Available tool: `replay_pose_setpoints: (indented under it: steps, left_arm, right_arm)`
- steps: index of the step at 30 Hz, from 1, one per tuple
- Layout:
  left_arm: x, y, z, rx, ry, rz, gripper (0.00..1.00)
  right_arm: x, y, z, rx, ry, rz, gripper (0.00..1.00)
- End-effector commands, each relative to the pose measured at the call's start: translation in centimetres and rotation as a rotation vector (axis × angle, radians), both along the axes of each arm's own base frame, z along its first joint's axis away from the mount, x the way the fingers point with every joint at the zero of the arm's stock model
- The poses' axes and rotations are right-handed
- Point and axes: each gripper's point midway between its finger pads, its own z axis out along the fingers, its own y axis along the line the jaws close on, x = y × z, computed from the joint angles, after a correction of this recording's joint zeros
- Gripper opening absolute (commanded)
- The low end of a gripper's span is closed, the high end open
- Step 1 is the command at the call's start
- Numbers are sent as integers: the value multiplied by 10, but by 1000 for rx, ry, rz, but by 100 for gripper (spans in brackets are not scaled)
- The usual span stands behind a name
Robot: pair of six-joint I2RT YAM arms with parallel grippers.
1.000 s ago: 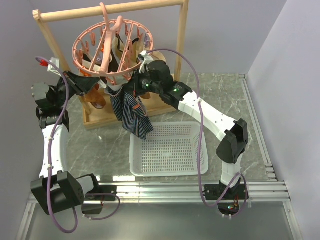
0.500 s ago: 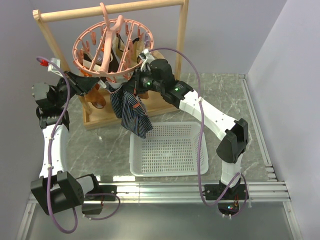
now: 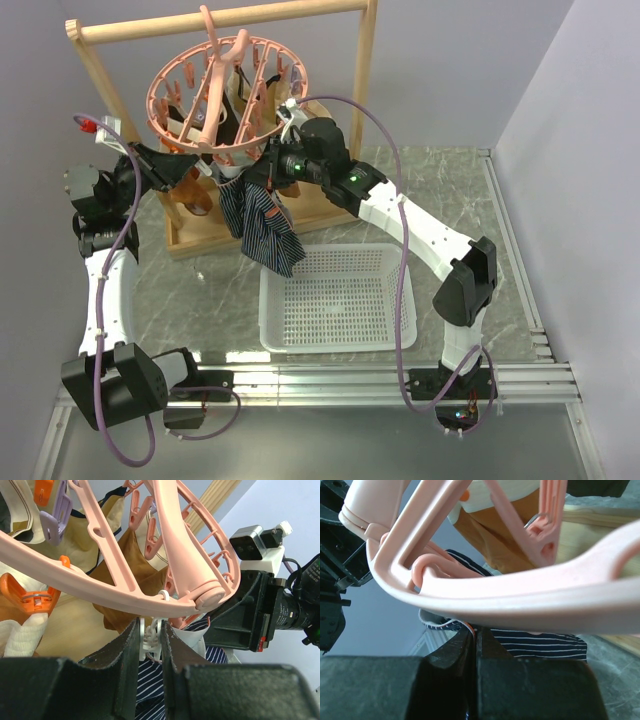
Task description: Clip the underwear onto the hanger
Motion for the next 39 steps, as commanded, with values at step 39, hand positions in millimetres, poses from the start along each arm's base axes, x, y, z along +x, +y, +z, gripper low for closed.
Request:
replay_pose_setpoints:
  steps: [39]
  left_arm:
    - [-8,-5,3,7,-19,-20,0]
  right_arm:
    - [-12,20,55,175,-51,63,0]
